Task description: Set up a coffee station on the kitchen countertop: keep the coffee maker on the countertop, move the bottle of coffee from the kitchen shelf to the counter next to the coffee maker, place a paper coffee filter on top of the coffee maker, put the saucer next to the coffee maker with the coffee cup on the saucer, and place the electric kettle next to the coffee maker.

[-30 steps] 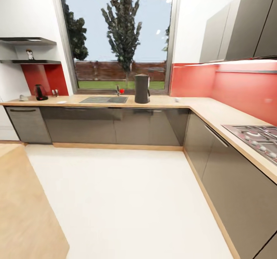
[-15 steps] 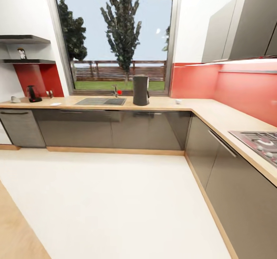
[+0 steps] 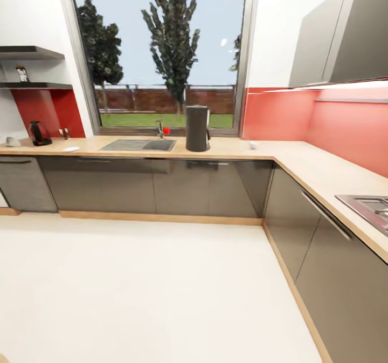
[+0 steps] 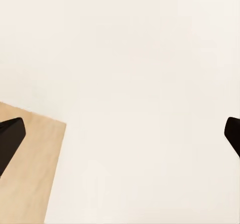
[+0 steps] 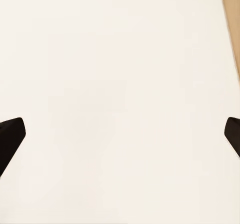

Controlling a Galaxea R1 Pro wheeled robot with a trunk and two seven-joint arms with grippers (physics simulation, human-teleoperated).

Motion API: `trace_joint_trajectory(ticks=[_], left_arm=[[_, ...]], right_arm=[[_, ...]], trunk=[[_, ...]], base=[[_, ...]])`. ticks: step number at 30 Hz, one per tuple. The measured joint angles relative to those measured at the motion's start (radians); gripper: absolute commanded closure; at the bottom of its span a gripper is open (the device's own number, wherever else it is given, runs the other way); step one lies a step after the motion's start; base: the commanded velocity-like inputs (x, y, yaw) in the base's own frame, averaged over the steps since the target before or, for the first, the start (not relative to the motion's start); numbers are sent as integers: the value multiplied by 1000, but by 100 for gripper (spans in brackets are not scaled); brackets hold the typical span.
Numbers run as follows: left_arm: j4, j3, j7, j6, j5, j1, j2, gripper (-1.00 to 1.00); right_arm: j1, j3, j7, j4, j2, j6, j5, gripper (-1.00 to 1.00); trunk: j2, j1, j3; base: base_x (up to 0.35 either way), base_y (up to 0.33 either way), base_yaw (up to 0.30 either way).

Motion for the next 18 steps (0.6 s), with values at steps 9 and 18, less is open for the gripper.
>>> trace_joint_trajectory(ticks=[9,18], left_arm=[[0,0,0,0,-1,0,0,-100],[1,0,0,0,-1,0,0,-100]], right_arm=[[0,0,0,0,0,0,0,-100],[0,0,0,0,0,0,0,-100]], trunk=[[0,0,0],[0,0,0]], base=[[339,-115,108],[339,-35,19]])
